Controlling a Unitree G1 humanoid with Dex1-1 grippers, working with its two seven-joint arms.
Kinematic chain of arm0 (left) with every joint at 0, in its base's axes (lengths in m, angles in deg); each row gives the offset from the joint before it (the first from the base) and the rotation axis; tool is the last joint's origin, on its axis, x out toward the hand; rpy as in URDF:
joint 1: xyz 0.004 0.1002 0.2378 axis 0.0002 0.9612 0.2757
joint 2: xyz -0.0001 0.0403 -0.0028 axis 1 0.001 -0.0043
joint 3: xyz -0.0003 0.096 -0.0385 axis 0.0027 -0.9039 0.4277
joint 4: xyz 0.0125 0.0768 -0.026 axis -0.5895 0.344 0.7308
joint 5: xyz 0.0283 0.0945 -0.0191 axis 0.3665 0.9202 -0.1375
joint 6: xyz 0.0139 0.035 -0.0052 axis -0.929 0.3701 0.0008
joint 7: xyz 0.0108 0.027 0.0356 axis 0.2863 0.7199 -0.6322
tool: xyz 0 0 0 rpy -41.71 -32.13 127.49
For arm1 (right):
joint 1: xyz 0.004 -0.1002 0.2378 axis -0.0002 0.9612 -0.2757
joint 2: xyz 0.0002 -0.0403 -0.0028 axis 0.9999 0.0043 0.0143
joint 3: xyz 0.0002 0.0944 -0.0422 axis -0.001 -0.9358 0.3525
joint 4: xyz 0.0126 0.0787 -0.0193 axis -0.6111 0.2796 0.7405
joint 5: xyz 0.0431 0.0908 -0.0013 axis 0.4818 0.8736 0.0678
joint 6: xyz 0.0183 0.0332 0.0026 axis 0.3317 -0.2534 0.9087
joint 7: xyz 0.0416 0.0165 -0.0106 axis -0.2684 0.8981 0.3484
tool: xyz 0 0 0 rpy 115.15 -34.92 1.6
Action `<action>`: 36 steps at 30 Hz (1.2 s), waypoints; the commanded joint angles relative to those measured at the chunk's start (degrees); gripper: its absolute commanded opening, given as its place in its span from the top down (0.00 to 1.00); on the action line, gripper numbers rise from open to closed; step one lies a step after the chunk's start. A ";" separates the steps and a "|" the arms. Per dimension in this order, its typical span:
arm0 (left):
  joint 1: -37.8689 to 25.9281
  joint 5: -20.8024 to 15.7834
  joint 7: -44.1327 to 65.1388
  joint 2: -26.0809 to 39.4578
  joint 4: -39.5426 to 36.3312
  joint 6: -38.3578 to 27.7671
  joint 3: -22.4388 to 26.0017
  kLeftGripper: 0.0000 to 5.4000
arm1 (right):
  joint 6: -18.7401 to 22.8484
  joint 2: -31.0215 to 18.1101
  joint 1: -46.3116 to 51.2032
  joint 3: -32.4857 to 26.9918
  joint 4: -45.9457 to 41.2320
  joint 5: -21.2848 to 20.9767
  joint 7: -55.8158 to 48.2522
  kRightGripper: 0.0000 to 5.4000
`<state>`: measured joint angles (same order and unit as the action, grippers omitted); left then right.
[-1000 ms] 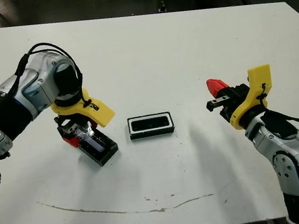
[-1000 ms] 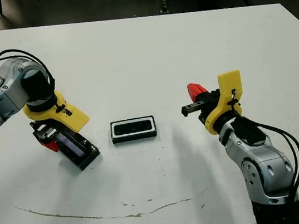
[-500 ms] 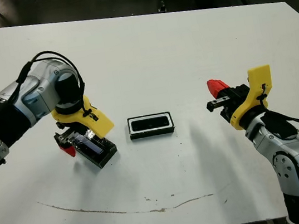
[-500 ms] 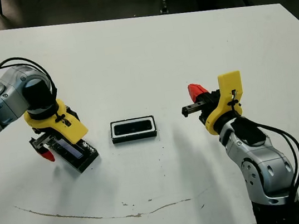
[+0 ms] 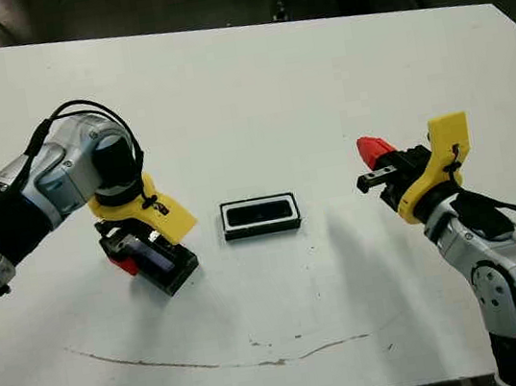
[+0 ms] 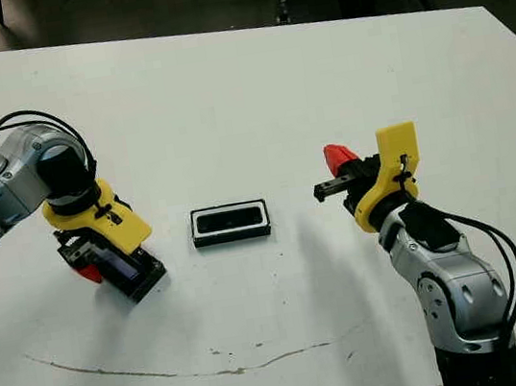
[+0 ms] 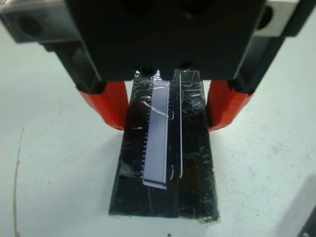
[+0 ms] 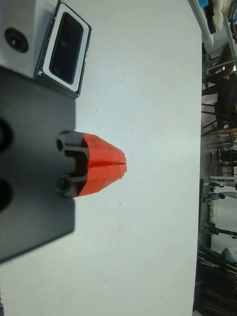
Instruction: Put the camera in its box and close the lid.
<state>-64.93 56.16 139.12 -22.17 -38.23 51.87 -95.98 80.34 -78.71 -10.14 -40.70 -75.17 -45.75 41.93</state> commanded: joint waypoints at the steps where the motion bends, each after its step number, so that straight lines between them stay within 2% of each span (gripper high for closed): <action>1: 2.37 1.55 0.09 -1.56 2.04 -0.79 2.41 0.41 | 0.60 -0.66 0.56 -0.52 -0.49 -0.02 0.12 1.00; 6: 4.71 4.46 0.04 -3.13 3.88 -7.64 7.03 0.41 | 0.57 -0.74 0.55 -0.53 -0.50 0.06 -0.08 1.00; 9: 5.44 6.33 0.09 -3.75 3.97 -6.61 8.11 0.41 | 0.15 -0.64 0.64 -0.42 -0.31 -0.04 -0.18 1.00; 12: 5.37 6.31 0.09 -3.95 4.58 -5.07 9.20 0.41 | 0.46 -0.46 0.56 -0.53 -0.24 0.27 -0.17 1.00; 15: 3.67 5.06 0.09 -4.88 8.14 -1.23 10.75 0.41 | 0.30 -0.38 0.60 -0.52 -0.14 0.34 -0.25 1.00; 19: 0.37 2.01 0.09 -7.47 17.68 1.77 12.82 0.41 | 0.30 -0.15 0.75 -0.46 -0.17 0.44 -0.17 1.00; 22: -1.93 -0.40 0.09 -9.07 24.51 0.75 14.73 0.41 | 0.60 0.08 0.74 -0.49 -0.16 0.69 -0.03 1.00; 26: -3.13 -3.57 0.09 -9.71 29.56 -3.42 19.13 0.41 | 0.73 0.00 0.80 -0.32 -0.28 0.60 0.25 1.00; 31: -4.52 -2.29 0.09 -10.24 33.32 -5.45 23.85 0.41 | 0.63 0.38 0.98 -0.38 -0.35 0.73 0.54 1.00; 36: -4.52 -3.14 0.09 -11.06 35.75 -1.71 28.30 0.41 | 0.92 0.41 1.07 -0.22 -0.54 0.71 0.67 1.00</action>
<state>-68.78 53.15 139.16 -32.73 -3.11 49.32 -68.91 80.40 -78.16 -9.81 -40.64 -75.33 -45.12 42.16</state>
